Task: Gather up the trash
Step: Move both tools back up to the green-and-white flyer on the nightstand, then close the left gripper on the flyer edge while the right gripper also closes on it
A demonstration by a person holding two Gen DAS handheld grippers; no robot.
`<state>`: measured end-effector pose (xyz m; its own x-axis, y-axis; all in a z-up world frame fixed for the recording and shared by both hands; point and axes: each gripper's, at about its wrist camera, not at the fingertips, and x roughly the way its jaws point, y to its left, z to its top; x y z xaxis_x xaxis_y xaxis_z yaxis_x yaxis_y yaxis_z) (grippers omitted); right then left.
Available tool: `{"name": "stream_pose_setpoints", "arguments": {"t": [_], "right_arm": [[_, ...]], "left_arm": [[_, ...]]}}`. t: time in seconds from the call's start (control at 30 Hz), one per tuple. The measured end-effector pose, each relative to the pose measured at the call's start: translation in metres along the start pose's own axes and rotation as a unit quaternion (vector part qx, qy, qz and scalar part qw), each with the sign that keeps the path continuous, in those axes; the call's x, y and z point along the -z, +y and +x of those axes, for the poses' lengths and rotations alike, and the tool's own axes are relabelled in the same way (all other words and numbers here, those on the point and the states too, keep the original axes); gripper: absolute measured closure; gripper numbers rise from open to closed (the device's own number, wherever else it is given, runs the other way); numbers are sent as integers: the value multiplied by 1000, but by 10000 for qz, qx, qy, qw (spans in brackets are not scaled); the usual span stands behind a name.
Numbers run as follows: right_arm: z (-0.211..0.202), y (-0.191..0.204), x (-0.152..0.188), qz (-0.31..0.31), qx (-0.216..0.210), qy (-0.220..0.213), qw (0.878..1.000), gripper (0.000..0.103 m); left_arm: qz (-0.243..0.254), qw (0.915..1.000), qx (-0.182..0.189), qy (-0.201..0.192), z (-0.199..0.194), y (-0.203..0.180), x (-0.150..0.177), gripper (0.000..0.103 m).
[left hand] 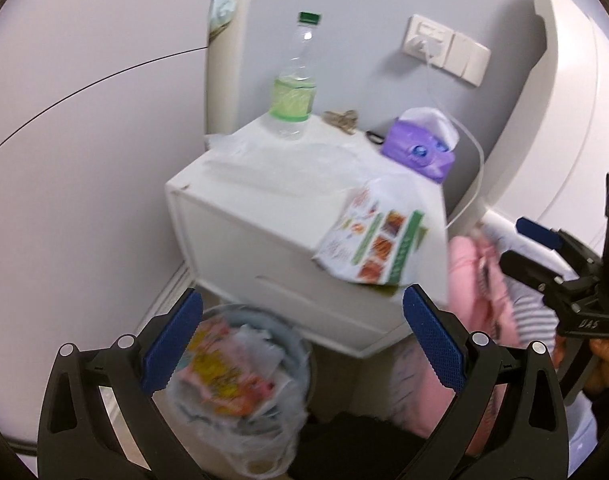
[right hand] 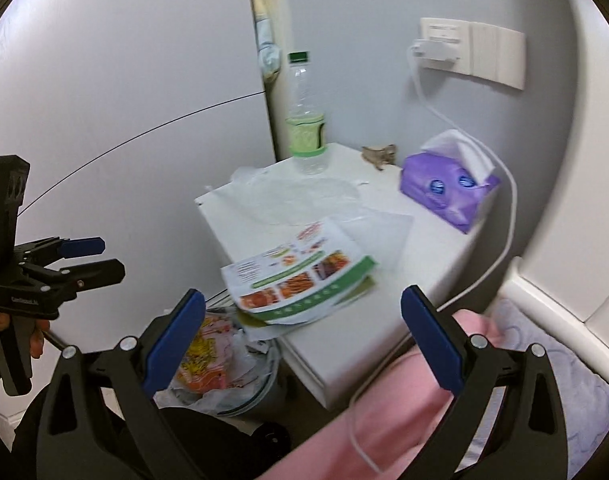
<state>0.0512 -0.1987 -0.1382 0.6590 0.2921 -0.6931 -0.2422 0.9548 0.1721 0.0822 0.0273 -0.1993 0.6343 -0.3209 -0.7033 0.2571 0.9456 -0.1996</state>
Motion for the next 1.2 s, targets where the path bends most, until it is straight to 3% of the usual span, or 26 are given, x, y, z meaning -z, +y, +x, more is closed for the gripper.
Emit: {"name": "stream_pose_setpoints", "arguments": {"t": [0.13,0.33,1.07,1.13,1.2], "right_arm": [[3,-12,4,54,174,3,9998,7],[21,-30,2,446,33,127,9989,7],[119,-65,-10,610,-341,992,9926,7],[124,-67,-9,608,-344,1020,9923,7],[129,-68,-7,623,-391,1044,9918,7]], "left_arm": [[110,9998,145,82,10,-17,-5,6],[196,9993,179,278,31,-24,-10,6],[-411,9912,784,986,126,-4,-5,6],[-566,9893,893,1007,130,0,-4,8],[-619,9883,938,1036,134,3,-3,20]]}}
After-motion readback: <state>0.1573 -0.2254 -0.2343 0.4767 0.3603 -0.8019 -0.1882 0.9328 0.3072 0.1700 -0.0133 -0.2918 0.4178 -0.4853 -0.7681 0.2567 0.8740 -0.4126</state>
